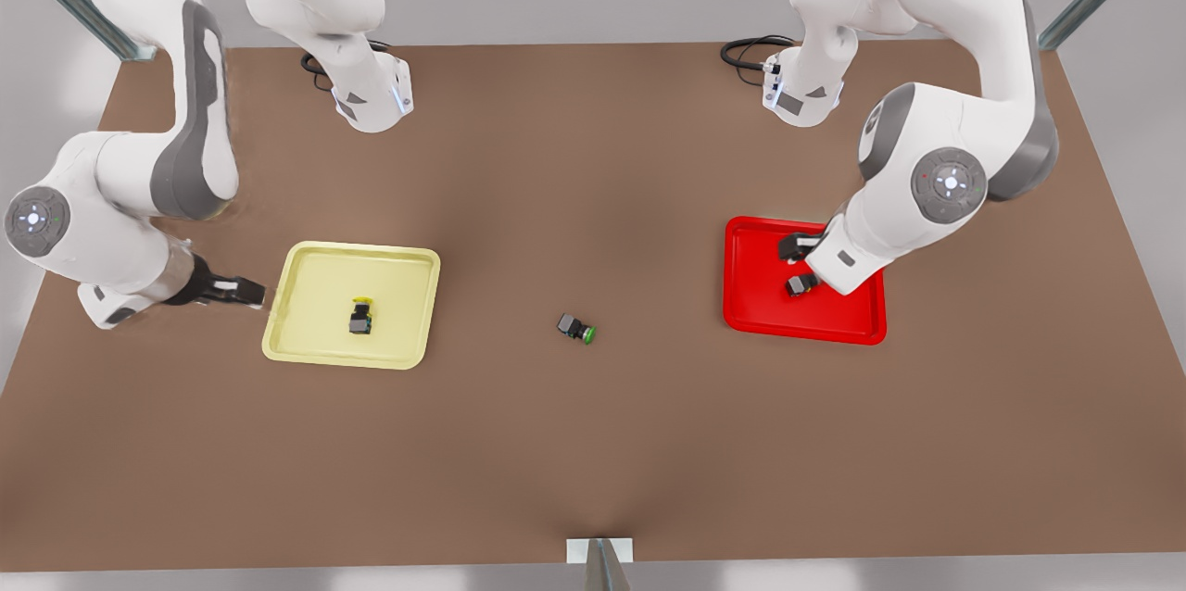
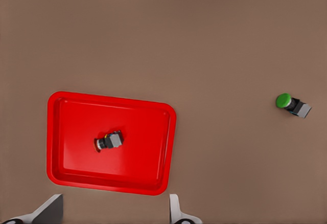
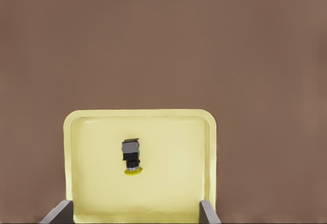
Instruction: Place the switches on the corresponding trays according to their colors
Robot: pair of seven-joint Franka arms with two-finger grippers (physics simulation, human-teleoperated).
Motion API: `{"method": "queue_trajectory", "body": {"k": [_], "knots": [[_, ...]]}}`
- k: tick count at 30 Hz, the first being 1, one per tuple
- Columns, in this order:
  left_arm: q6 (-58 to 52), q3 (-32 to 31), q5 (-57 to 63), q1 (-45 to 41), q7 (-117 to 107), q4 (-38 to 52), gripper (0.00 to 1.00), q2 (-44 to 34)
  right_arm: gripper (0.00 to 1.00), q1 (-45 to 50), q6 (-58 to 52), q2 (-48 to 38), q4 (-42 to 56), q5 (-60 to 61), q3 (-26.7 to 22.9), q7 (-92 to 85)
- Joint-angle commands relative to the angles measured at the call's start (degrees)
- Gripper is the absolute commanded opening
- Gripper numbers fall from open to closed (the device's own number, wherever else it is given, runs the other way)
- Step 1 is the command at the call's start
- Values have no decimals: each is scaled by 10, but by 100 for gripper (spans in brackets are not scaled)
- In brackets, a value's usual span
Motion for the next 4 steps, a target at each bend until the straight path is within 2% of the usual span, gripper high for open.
{"method": "queue_trajectory", "body": {"k": [1,2,4], "knots": [[0,0,4,0,0,0,100,0,100,9,-59,21,67,0,-8,-4],[0,0,5,0,0,0,100,0,100,40,-82,23,83,1,-51,-7],[0,1,4,0,0,0,100,0,100,44,-52,-5,34,1,-52,-9]]}}
